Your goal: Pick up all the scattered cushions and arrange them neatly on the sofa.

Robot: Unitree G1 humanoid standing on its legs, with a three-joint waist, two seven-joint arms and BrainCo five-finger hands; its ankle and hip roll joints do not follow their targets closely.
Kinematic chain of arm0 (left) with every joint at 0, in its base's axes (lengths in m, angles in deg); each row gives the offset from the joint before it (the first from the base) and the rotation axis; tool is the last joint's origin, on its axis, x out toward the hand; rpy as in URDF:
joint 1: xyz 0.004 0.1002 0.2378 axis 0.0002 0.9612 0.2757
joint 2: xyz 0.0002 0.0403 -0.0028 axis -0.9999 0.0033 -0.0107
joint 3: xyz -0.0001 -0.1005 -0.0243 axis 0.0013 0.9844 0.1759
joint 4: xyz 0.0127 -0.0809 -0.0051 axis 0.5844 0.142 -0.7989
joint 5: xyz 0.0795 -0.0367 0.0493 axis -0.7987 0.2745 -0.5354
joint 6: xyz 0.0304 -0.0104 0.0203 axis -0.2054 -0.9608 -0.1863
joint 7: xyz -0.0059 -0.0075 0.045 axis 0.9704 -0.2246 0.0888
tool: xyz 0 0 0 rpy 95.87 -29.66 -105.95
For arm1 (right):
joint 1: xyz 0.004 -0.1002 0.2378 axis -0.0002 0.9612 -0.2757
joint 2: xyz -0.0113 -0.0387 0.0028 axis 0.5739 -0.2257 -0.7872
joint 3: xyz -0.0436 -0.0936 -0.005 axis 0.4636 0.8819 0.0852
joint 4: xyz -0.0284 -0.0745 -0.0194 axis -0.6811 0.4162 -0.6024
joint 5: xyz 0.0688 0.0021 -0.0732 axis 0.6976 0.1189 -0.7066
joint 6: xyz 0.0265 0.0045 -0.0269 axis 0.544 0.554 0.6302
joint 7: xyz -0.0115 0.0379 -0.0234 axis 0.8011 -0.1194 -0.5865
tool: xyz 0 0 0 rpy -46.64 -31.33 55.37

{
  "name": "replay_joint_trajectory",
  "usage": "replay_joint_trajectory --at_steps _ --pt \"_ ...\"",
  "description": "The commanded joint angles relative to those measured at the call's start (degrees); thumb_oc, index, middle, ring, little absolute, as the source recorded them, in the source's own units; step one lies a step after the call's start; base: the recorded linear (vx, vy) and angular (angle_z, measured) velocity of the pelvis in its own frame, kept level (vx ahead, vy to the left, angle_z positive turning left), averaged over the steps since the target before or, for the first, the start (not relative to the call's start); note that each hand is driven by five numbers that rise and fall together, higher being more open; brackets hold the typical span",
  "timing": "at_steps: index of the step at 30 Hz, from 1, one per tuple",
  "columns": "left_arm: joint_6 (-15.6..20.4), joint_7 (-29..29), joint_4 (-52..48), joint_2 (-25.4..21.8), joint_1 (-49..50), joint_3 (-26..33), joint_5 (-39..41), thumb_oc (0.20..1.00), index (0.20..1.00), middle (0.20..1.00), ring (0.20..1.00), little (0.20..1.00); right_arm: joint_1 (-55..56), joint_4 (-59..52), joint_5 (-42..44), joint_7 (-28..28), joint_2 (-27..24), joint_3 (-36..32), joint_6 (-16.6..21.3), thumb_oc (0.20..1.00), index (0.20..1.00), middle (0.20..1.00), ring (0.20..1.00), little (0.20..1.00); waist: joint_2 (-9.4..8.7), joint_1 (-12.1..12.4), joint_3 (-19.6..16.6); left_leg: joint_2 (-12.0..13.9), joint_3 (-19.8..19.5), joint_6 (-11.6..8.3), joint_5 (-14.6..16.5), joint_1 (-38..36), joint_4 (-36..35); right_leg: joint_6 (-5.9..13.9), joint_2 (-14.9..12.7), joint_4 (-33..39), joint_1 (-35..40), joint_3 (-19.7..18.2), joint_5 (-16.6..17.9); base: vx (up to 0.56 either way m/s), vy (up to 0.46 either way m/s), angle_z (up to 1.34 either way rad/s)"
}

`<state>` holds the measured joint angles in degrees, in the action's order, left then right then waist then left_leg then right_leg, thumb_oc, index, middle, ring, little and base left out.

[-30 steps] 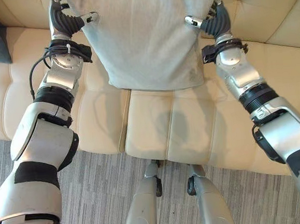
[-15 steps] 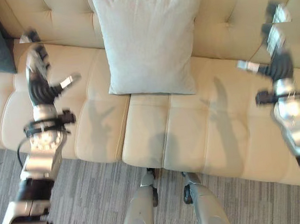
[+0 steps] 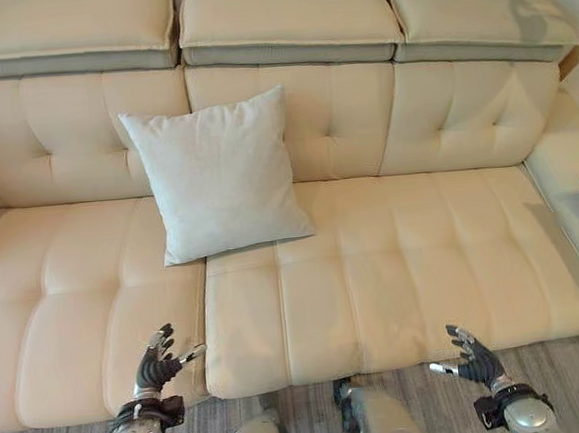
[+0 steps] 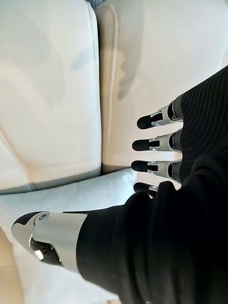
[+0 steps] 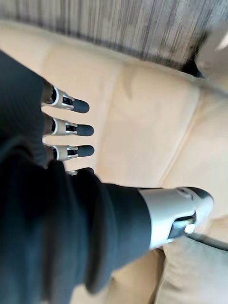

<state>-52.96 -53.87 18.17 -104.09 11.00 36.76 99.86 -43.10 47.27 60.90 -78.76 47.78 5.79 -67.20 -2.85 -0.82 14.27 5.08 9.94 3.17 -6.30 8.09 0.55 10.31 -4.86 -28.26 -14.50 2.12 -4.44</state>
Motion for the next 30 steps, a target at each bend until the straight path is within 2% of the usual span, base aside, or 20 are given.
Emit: replay_joint_trajectory --at_steps 1,3,4,6,7,9,11,13,14,16,17,19,20,24,26,27,28,29,30 --pt "1.9 -0.6 -1.1 -3.5 -0.3 -0.4 -3.0 1.000 1.000 1.000 1.000 1.000 -2.1 -2.3 0.9 1.4 -0.1 0.0 2.8 1.000 1.000 1.000 1.000 1.000 -1.74 1.6 -3.4 -1.9 -4.0 -4.97 1.2 3.0 -1.0 -2.43 1.0 5.6 10.1 -0.4 0.2 -0.22 -0.202 0.31" --pt "2.0 -1.0 -0.6 -3.0 -0.9 -1.0 -2.8 1.000 1.000 1.000 1.000 1.000 -3.4 -1.2 1.6 2.0 -0.4 0.4 2.4 1.000 1.000 1.000 1.000 1.000 -1.87 2.5 -4.3 -1.4 -3.7 -6.73 -1.4 6.3 -0.8 -4.35 2.9 13.4 13.7 0.0 -5.0 -0.25 -0.195 0.12" --pt "2.1 -1.5 -0.7 -2.8 -1.3 -1.4 -3.1 1.000 1.000 1.000 1.000 1.000 -4.0 -1.4 2.0 2.6 -0.8 0.5 2.6 1.000 1.000 1.000 1.000 1.000 -1.48 2.6 -4.4 -1.0 -3.6 -7.74 -3.0 7.8 -0.9 -5.35 4.1 17.4 14.6 -0.7 -6.0 -0.33 -0.194 -0.06" --pt "2.1 -1.7 -1.7 -2.0 -1.1 -2.2 -3.3 1.000 1.000 1.000 1.000 1.000 -5.3 -1.7 3.6 2.9 -1.6 0.4 2.5 1.000 1.000 1.000 1.000 1.000 -0.48 2.5 -3.9 -0.3 -3.6 -9.64 -5.5 9.9 -2.0 -6.12 5.7 22.2 14.6 -1.4 -5.1 -0.37 -0.147 0.03" --pt "2.0 -1.8 -1.7 -1.7 -1.6 -2.6 -3.5 1.000 1.000 1.000 1.000 1.000 -5.8 -1.6 3.7 3.4 -2.0 0.4 2.4 1.000 1.000 1.000 1.000 1.000 -0.33 2.3 -3.4 -0.6 -4.2 -10.01 -5.2 10.2 -1.9 -6.39 5.8 22.9 13.9 -1.6 -4.3 -0.39 -0.068 0.01" --pt "2.0 -1.1 -2.7 -0.8 -1.8 -3.6 -4.3 1.000 1.000 1.000 1.000 1.000 -6.1 -1.6 3.9 3.9 -2.4 0.0 2.5 1.000 1.000 1.000 1.000 1.000 -0.89 1.1 -2.8 -2.6 -5.5 -8.68 -1.1 9.5 1.3 -5.94 4.5 24.6 12.9 -0.8 -2.1 -0.39 -0.039 -0.10" --pt "2.3 -0.4 -3.0 -0.4 -1.8 -4.3 -4.3 1.000 1.000 1.000 1.000 1.000 -5.4 -1.8 3.9 3.8 -2.3 -0.4 2.7 1.000 1.000 1.000 1.000 1.000 -1.96 -0.3 -3.5 -3.5 -4.3 -7.43 3.8 7.8 5.9 -5.42 2.6 26.1 11.9 -0.4 0.1 -0.29 -0.014 0.00" --pt "2.4 -0.3 -2.5 0.1 -1.8 -4.3 -3.9 1.000 1.000 1.000 1.000 1.000 -5.2 -1.5 3.8 3.7 -2.4 0.0 2.5 1.000 1.000 1.000 1.000 1.000 -2.91 -0.7 -4.1 -5.6 -6.8 -7.04 8.7 5.5 10.3 -5.24 1.7 26.3 11.0 -1.3 1.5 -0.19 0.007 0.08" --pt "2.4 -0.4 -2.1 0.5 -1.9 -4.5 -3.6 1.000 1.000 1.000 1.000 1.000 -5.2 -1.7 3.8 3.5 -2.2 0.1 2.6 1.000 1.000 1.000 1.000 1.000 -2.93 -1.0 -4.6 -6.1 -7.8 -7.03 9.8 3.5 9.6 -5.14 1.9 26.7 10.8 -1.8 1.9 -0.08 0.043 -0.10" --pt "2.1 -0.8 -1.7 1.0 -2.0 -5.3 -4.2 1.000 1.000 1.000 1.000 1.000 -4.7 -1.3 3.1 3.6 -1.8 0.1 2.5 1.000 1.000 1.000 1.000 1.000 -1.96 -2.0 -6.1 -5.6 -8.1 -6.39 9.4 -0.1 5.5 -4.91 2.7 26.5 10.5 -2.0 1.9 0.00 0.069 -0.14" --pt "2.0 -0.8 -1.3 1.0 -2.4 -5.9 -5.1 1.000 1.000 1.000 1.000 1.000 -4.3 -1.1 2.9 4.0 -1.6 -0.4 2.5 1.000 1.000 1.000 1.000 1.000 -1.75 -2.8 -6.9 -5.3 -7.4 -6.28 8.6 -1.5 2.9 -4.78 2.9 26.6 10.6 -2.1 2.1 0.00 0.052 -0.26" --pt "2.0 -0.8 -1.2 1.0 -2.4 -6.0 -5.1 1.000 1.000 1.000 1.000 1.000 -4.2 -1.1 2.9 4.0 -1.5 -0.5 2.4 1.000 1.000 1.000 1.000 1.000 -1.74 -2.9 -7.1 -5.3 -7.3 -6.22 8.4 -2.1 2.1 -4.73 2.9 26.6 10.6 -2.2 2.2 0.00 0.041 -0.18" --pt "2.0 -0.2 -1.6 0.6 -2.6 -6.6 -5.5 1.000 1.000 1.000 1.000 1.000 -3.2 -1.2 2.9 3.8 -1.1 -0.9 2.3 1.000 1.000 1.000 1.000 1.000 -1.56 -4.1 -8.2 -5.7 -6.8 -5.75 8.3 -3.8 -0.6 -4.47 3.2 27.2 10.6 -3.2 2.7 0.02 0.055 -0.16" --pt "1.6 0.3 -2.4 0.3 -2.8 -6.7 -5.3 1.000 1.000 1.000 1.000 1.000 -3.5 0.0 3.6 4.0 -0.1 -1.0 2.0 1.000 1.000 1.000 1.000 1.000 -1.38 -5.4 -7.9 -5.5 -4.5 -4.56 9.4 -5.0 -0.5 -4.17 3.9 26.6 9.6 -6.6 3.6 -0.05 0.073 -0.40" --pt "1.4 0.0 -2.5 0.2 -2.9 -6.5 -5.2 1.000 1.000 1.000 1.000 1.000 -4.7 -0.1 3.9 4.3 0.3 -0.8 1.8 1.000 1.000 1.000 1.000 1.000 -1.49 -5.3 -7.0 -5.0 -1.3 -3.96 10.4 -5.8 0.3 -3.48 4.6 25.0 8.2 -8.5 4.1 -0.07 0.052 -0.80" --pt "1.4 0.0 -2.5 0.2 -2.9 -6.5 -5.2 1.000 1.000 1.000 1.000 1.000 -4.8 -0.1 3.9 4.3 0.3 -0.8 1.8 1.000 1.000 1.000 1.000 1.000 -1.54 -5.2 -7.1 -5.0 -1.1 -3.99 10.2 -5.6 0.2 -3.49 4.6 25.1 8.0 -8.6 4.3 -0.11 0.013 -1.55" --pt "1.2 -0.5 -2.9 0.2 -3.0 -6.3 -4.9 1.000 1.000 1.000 1.000 1.000 -6.2 0.0 4.2 4.8 0.7 -0.4 1.7 1.000 1.000 1.000 1.000 1.000 -1.47 -4.7 -6.3 -4.1 2.4 -3.54 10.7 -6.3 0.1 -2.72 4.4 23.2 6.2 -6.7 4.6 -0.11 -0.020 -1.67" --pt "1.1 -0.6 -3.2 0.0 -3.1 -6.2 -4.7 1.000 1.000 1.000 1.000 1.000 -6.8 0.3 4.2 5.1 0.9 -0.4 1.6 1.000 1.000 1.000 1.000 1.000 -1.39 -4.3 -6.3 -3.7 4.2 -3.48 10.5 -6.5 -0.3 -2.55 3.7 22.6 5.3 -4.2 4.8 -0.14 -0.049 -2.08" --pt "1.0 -0.6 -3.3 -0.1 -3.3 -6.5 -4.5 1.000 1.000 1.000 1.000 1.000 -7.1 0.1 4.3 5.5 1.1 -0.4 1.5 1.000 1.000 1.000 1.000 1.000 -1.24 -4.0 -6.2 -3.0 6.4 -3.53 10.2 -6.9 -0.9 -2.56 2.5 21.5 4.5 0.5 4.5 -0.07 -0.045 -2.25"
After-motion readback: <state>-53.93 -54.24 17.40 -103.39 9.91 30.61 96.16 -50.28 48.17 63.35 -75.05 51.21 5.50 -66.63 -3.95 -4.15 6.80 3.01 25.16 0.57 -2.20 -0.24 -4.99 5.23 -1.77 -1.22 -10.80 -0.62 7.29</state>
